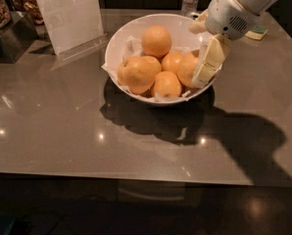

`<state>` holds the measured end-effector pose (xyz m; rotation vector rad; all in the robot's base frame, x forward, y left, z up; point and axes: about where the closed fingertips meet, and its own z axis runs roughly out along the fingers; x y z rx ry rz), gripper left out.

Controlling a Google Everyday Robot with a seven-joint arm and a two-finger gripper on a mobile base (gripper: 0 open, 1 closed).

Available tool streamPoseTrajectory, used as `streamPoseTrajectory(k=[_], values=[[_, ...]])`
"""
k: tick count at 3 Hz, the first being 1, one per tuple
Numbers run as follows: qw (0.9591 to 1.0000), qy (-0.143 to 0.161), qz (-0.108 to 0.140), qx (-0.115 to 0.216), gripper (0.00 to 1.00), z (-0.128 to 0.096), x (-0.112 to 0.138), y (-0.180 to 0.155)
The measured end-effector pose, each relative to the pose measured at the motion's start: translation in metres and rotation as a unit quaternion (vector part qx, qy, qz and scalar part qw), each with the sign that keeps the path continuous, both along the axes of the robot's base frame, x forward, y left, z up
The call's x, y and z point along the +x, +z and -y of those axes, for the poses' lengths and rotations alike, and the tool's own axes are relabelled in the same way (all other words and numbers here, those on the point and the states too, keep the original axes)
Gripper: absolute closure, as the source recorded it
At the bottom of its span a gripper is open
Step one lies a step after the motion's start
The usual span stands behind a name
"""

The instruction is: Pick orange from white bowl

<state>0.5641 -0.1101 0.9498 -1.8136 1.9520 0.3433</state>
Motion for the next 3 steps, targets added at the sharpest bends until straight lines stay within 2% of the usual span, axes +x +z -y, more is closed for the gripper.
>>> streamPoseTrajectory(k=[2,3], values=[[0.998,-0.048,-0.002,0.04,0.0,0.013,0.025,-0.019],[0.9965,-0.065,-0.013,0.051,0.0,0.017,0.031,-0.031]])
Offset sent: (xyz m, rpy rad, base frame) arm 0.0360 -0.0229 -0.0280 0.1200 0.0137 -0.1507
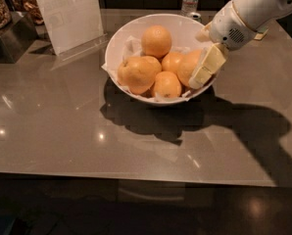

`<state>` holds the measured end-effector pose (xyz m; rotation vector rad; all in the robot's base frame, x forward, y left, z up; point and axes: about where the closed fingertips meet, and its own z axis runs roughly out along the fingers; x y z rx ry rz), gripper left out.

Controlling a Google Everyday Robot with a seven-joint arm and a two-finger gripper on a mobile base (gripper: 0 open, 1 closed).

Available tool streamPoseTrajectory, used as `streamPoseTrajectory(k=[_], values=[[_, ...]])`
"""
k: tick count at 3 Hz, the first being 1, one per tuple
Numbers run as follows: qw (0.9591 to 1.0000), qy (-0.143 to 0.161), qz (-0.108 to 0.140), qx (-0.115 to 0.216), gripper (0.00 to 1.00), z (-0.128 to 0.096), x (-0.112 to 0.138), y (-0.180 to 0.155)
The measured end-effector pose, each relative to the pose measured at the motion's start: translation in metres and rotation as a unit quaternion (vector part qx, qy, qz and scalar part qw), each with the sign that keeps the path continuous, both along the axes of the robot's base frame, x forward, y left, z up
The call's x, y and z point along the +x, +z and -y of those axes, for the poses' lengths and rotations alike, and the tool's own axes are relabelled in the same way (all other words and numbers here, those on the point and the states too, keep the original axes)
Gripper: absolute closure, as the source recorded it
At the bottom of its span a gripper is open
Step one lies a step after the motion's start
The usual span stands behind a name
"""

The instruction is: Pick orange from white bowl

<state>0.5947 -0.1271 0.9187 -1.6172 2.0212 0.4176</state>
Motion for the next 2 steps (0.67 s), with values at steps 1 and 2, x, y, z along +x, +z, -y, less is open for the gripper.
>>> streamPoseTrajectory(k=[1,2], values=[[0.9998,-0.01,-0.015,0.005,0.0,0.002,0.003,-0.013],[0.9992,-0.018,-0.033,0.009,0.0,0.004,0.003,-0.029]])
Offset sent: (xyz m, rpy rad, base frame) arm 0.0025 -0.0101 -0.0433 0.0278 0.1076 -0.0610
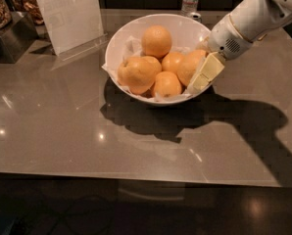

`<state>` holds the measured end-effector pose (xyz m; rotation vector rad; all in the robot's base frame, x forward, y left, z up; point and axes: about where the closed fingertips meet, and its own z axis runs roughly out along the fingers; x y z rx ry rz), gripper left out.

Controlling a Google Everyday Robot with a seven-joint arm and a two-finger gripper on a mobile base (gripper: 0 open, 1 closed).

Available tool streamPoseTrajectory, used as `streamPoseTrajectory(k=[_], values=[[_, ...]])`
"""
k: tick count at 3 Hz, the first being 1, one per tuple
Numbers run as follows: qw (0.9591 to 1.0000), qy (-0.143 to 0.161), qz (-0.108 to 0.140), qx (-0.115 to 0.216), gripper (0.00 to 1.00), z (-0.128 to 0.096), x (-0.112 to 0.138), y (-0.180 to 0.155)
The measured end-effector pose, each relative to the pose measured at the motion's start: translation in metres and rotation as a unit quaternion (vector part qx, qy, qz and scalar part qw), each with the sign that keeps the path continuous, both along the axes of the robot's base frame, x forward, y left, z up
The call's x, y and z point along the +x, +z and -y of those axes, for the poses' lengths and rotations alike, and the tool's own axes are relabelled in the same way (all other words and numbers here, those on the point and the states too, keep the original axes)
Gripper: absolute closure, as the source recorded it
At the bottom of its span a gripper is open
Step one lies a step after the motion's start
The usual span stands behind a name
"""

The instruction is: Pick orange from white bowl

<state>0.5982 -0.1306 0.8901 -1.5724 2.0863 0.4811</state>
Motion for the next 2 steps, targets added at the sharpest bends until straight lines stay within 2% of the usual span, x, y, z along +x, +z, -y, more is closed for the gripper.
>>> streamPoseTrajectory(k=[1,2], values=[[0.9999,0.0,-0.015,0.004,0.19,-0.0015,0.001,-0.0119],[0.9999,0.0,-0.015,0.004,0.42,-0.0015,0.001,-0.0117]])
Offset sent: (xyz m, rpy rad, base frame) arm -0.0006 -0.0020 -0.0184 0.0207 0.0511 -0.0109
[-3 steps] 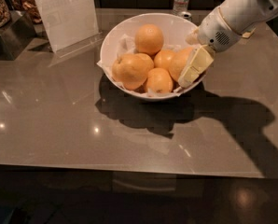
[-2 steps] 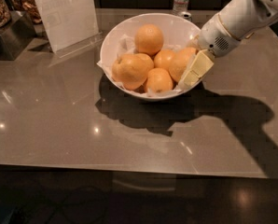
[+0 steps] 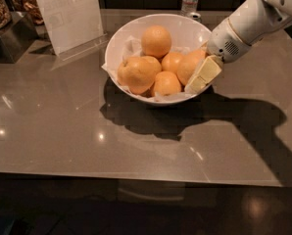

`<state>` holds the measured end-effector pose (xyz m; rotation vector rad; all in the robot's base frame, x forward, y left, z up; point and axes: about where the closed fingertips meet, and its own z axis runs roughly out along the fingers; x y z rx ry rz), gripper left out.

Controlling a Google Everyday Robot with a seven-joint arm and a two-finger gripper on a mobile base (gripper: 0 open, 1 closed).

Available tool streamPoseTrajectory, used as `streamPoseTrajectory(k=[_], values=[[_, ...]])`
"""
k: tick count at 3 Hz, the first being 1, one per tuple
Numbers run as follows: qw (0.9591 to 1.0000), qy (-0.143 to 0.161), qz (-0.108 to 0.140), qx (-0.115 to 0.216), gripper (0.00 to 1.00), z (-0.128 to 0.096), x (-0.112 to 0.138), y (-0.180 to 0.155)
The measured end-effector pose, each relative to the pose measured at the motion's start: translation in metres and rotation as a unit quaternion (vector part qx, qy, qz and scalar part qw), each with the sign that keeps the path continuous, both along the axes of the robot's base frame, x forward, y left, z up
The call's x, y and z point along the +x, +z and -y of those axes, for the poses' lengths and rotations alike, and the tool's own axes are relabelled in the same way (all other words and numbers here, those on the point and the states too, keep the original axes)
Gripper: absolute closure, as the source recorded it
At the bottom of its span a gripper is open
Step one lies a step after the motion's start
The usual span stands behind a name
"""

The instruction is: Pick orange from white bowl

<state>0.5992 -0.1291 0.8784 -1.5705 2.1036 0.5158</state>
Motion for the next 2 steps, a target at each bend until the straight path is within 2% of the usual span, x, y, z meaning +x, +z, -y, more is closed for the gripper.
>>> streamPoseTrajectory(k=[2], values=[[1.0,0.0,0.0,0.0,0.89,0.001,-0.0011,0.0101]])
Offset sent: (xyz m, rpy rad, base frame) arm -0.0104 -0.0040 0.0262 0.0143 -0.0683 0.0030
